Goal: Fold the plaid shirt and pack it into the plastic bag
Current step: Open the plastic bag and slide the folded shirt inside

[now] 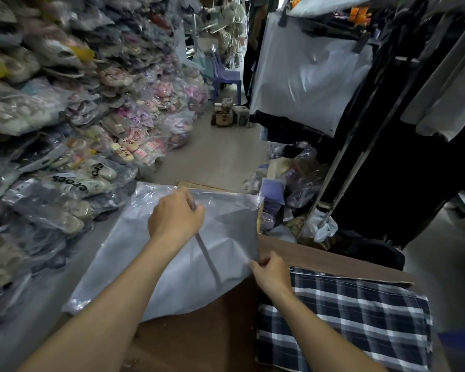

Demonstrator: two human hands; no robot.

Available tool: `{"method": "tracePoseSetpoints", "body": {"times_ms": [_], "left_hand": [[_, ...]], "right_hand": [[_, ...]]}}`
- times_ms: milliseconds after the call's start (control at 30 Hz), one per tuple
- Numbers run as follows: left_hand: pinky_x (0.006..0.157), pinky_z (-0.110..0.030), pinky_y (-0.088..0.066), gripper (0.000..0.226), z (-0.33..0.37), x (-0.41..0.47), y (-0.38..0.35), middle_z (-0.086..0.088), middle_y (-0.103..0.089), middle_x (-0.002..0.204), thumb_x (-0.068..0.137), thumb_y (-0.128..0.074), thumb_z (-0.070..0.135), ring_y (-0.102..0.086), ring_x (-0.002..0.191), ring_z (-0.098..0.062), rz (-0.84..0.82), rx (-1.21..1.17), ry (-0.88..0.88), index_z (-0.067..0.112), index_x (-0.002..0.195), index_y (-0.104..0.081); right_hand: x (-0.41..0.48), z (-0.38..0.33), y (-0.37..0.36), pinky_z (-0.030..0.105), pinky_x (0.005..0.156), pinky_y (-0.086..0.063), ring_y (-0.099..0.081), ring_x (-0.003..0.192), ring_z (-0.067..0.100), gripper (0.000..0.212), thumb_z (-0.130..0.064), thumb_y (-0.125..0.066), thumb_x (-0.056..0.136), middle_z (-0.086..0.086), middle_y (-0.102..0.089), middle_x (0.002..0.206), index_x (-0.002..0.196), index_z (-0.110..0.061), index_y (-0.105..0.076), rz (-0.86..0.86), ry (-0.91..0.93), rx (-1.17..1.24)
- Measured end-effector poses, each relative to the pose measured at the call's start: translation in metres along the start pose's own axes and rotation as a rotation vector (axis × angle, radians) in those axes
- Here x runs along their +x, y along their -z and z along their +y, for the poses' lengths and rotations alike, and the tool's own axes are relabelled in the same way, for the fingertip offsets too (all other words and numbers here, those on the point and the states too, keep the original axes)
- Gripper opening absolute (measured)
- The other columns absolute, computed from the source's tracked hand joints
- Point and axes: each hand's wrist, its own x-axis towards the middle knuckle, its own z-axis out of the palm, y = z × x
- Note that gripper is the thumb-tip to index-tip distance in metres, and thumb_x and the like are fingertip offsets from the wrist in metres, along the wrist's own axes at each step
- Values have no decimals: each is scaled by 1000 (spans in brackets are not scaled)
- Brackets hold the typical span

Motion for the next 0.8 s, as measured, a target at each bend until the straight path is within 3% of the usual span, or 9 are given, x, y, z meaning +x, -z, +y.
{"method": "tracePoseSetpoints", "body": {"times_ms": [100, 167, 233, 300, 400, 500, 600, 700, 800], "left_hand": [[66, -33, -48, 14, 1, -14, -17, -3, -63, 79, 79, -60, 21, -60, 80, -30, -178, -26, -53, 20, 69, -51], [67, -33, -49, 16, 4, -27, -27, -4, -64, 82, 80, -59, 23, -60, 82, -30, -269, -5, -101, 20, 68, -49], [69, -34, -48, 14, 4, -42, -36, -4, -65, 88, 82, -56, 26, -61, 85, -32, -320, 65, -151, 20, 71, -49], [70, -35, -49, 12, 2, -56, -44, -6, -65, 94, 85, -54, 27, -62, 88, -34, -360, 160, -208, 19, 78, -49], [66, -37, -42, 10, -5, -70, -52, -8, -62, 101, 88, -50, 22, -61, 90, -36, -388, 221, -269, 18, 88, -40], [62, -38, -36, 22, -1, -74, -48, -10, -49, 113, 89, -52, 11, -60, 88, -40, -357, 335, -306, 17, 104, -36], [60, -39, -37, 35, 14, -69, -34, -12, -38, 118, 85, -55, -1, -61, 82, -39, -276, 435, -351, 14, 111, -39], [59, -39, -34, 30, 27, -63, -22, -11, -37, 114, 82, -49, -9, -51, 69, -35, -204, 435, -371, 14, 98, -38], [61, -36, -34, 30, 26, -68, -26, -9, -41, 118, 85, -52, -4, -57, 78, -37, -304, 478, -453, 16, 106, -45]], "right_hand": [[-6, -2, -1, 28, 58, -39, -48, 75, 14, 27, -29, -71, 83, -7, -47, 84, 81, -23, -44, 172, 390, -200], [-9, -8, -7, 31, 64, -43, -48, 78, 17, 24, -30, -71, 81, -6, -47, 84, 79, -20, -49, 106, 629, -234], [-11, -10, -16, 37, 75, -47, -54, 92, 23, 32, -46, -67, 77, -1, -55, 97, 93, -19, -61, -20, 747, -305], [-13, -7, -25, 42, 101, -43, -44, 124, 29, 75, -66, -57, 67, 4, -51, 128, 129, -24, -53, -201, 702, -497], [-14, 10, -36, 53, 122, -6, 3, 149, 41, 115, -76, -57, 66, 13, -4, 163, 155, -25, -4, -409, 640, -864], [-14, 27, -41, 53, 120, 6, 19, 148, 43, 120, -79, -53, 73, 18, 18, 164, 156, -20, 11, -410, 703, -1018], [-11, 33, -42, 53, 119, 6, 18, 148, 43, 115, -79, -50, 75, 19, 18, 163, 156, -21, 8, -385, 744, -1047], [-7, 35, -43, 52, 121, 7, 21, 148, 41, 107, -68, -54, 78, 18, 20, 163, 156, -24, 5, -386, 734, -1015], [-3, 32, -43, 55, 122, 3, 17, 149, 43, 116, -81, -34, 66, 19, 16, 164, 156, -21, 5, -405, 721, -1019]]}}
